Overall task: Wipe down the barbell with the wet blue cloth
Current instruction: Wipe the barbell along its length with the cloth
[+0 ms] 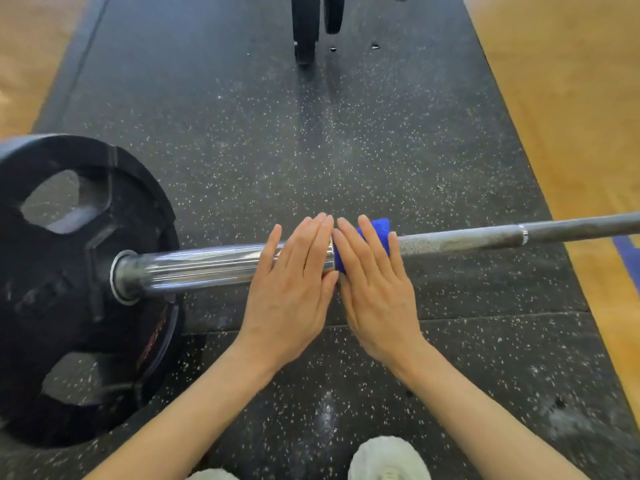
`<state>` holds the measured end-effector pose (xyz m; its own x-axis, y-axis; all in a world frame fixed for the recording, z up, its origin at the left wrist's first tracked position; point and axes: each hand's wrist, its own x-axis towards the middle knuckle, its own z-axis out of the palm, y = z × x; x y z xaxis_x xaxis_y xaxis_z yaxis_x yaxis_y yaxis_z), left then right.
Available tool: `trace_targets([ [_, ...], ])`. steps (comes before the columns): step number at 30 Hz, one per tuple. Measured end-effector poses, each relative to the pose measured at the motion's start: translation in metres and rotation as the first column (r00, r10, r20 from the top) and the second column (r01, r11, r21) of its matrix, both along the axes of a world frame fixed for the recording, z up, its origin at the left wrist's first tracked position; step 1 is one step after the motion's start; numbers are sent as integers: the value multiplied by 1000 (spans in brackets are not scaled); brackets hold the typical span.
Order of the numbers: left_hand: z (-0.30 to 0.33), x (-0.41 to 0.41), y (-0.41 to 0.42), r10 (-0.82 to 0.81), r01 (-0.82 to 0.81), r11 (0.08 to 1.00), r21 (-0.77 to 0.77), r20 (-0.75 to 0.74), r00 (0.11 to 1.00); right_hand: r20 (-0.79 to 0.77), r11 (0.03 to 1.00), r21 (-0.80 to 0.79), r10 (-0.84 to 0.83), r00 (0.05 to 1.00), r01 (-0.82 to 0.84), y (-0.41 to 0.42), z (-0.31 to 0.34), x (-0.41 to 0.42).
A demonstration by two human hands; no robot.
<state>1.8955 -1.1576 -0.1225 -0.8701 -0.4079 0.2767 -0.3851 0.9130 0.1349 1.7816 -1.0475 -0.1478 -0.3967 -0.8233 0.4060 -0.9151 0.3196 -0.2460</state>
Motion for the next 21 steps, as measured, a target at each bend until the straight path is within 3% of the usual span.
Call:
trace_targets([
  [3,-1,-1,4,11,-10,999,42,-7,1000,-124,995,89,51,991,-40,23,1,-30],
  [7,-1,-7,6,51,-49,996,81,-20,999,9,993,6,-115,993,115,8,2,-10],
  [10,1,-9,3,62,-60,993,101,-16,998,-61,999,26,46,997,-44,0,2,-19],
  [12,3,-12,1,58,-58,992,111,-4,998,-121,998,60,42,992,-35,10,2,-41],
  [16,5,-20,-6,73,-72,990,122,-1,997,32,997,-13,-71,997,71,-3,5,-32],
  [21,10,-30,-23,64,-65,992,112,12,998,-111,991,79,119,987,-111,-11,6,-54],
])
